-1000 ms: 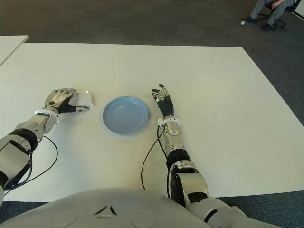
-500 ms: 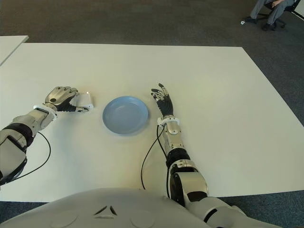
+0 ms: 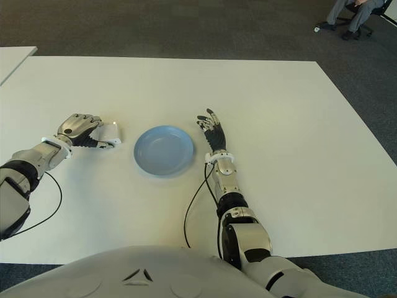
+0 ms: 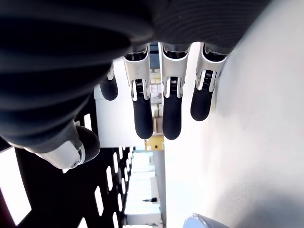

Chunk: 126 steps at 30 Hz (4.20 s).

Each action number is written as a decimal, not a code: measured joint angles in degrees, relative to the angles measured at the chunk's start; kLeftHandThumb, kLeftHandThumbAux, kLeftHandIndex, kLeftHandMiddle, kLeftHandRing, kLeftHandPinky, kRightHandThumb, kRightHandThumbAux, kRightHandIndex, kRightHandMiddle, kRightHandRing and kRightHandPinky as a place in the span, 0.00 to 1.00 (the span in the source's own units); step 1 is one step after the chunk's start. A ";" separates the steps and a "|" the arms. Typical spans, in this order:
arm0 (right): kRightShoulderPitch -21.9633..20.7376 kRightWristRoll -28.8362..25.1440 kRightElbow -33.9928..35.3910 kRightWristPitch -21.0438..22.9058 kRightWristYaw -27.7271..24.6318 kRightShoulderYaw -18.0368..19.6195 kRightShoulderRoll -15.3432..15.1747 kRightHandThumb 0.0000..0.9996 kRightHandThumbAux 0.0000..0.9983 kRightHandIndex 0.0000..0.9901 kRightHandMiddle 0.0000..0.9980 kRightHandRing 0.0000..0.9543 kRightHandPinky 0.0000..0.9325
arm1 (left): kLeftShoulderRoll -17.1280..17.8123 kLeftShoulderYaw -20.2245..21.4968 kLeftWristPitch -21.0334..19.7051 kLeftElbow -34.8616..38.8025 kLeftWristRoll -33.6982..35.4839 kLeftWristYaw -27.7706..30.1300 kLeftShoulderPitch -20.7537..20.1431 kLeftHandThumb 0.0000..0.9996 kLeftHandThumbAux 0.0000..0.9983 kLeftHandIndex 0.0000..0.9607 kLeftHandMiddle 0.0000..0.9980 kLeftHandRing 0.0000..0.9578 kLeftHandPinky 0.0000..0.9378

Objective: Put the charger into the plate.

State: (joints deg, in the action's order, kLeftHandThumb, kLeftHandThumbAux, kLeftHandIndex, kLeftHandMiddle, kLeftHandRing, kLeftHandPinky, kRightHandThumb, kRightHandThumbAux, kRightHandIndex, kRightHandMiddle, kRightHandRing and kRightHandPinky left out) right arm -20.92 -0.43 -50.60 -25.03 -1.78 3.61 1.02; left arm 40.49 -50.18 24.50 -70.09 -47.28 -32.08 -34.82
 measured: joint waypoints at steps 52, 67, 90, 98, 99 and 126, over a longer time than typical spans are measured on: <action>-0.54 0.52 -0.16 -0.27 1.15 -0.43 0.34 0.00 0.54 0.10 0.27 0.28 0.25 | -3.96 33.59 -22.74 69.10 7.28 17.21 26.47 0.75 0.70 0.46 0.87 0.90 0.90; -0.09 0.51 0.68 0.05 1.30 -0.59 0.44 0.00 0.53 0.10 0.26 0.27 0.25 | -10.73 29.74 -22.71 71.08 2.41 21.75 27.15 0.75 0.70 0.46 0.87 0.90 0.89; 0.32 0.51 1.99 1.19 1.59 -0.91 1.07 0.00 0.53 0.10 0.27 0.27 0.24 | -14.70 24.44 -16.52 56.70 0.41 22.55 23.87 0.75 0.70 0.46 0.85 0.89 0.86; 1.02 0.47 3.57 2.50 1.60 -0.98 1.41 0.00 0.55 0.09 0.26 0.26 0.23 | -15.65 24.16 -12.86 49.89 0.25 18.52 21.70 0.75 0.70 0.46 0.82 0.86 0.85; 1.14 0.46 3.83 2.64 1.45 -1.00 1.44 0.00 0.55 0.09 0.26 0.26 0.23 | -15.69 24.16 -12.49 48.90 0.25 18.07 21.54 0.75 0.70 0.46 0.82 0.85 0.85; 5.76 -0.03 8.91 0.48 -6.58 -3.24 1.48 0.03 0.53 0.00 0.00 0.00 0.00 | -11.71 26.17 -18.08 57.08 0.14 29.90 22.37 0.23 0.34 0.01 0.00 0.00 0.00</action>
State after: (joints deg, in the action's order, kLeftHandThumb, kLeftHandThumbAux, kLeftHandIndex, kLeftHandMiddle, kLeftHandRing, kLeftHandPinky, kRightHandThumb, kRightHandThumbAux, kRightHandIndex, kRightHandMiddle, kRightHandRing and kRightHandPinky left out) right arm -15.17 -0.45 -41.69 -24.54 -8.37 0.37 2.50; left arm 28.78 -24.01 6.42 -13.02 -47.13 -2.18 -12.45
